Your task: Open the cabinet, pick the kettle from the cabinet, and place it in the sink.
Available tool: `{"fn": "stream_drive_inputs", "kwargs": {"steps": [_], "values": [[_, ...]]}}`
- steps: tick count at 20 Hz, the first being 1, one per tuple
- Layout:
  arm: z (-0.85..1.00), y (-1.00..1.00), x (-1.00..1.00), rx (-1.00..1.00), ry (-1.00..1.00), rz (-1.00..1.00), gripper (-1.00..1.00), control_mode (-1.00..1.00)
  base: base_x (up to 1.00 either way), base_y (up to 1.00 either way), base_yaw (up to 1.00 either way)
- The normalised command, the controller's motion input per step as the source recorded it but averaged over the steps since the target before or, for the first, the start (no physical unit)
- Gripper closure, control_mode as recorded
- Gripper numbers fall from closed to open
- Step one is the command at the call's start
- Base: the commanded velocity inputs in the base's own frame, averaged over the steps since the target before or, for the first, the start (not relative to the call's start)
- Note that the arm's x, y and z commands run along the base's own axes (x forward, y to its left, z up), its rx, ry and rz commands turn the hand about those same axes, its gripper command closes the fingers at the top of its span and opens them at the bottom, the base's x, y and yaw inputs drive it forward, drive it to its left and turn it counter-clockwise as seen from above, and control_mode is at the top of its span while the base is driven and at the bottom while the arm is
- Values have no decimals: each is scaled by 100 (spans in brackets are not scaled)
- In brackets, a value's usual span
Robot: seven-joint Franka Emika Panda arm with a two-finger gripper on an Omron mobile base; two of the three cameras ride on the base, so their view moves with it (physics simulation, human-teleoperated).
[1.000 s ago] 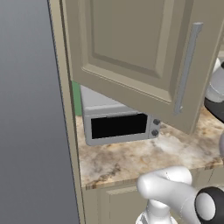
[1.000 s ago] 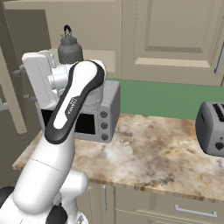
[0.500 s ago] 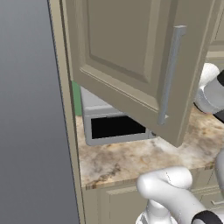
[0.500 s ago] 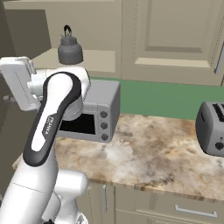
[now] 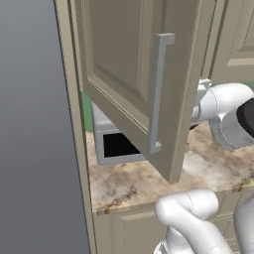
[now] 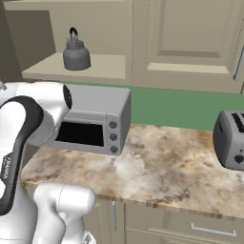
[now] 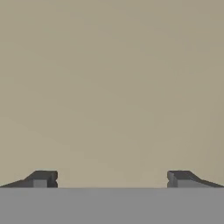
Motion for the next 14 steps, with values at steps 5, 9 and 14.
{"fn": "stream_drive_inputs", "kwargs": {"steps": [5,9,14], "values": [[4,48,-5,0,-15,-23,-100,-100,0,0,0],[7,42,0,0,-9,-24,-100,-100,0,0,0],[8,11,3,-1,-4,-20,-100,-100,0,0,0]]}}
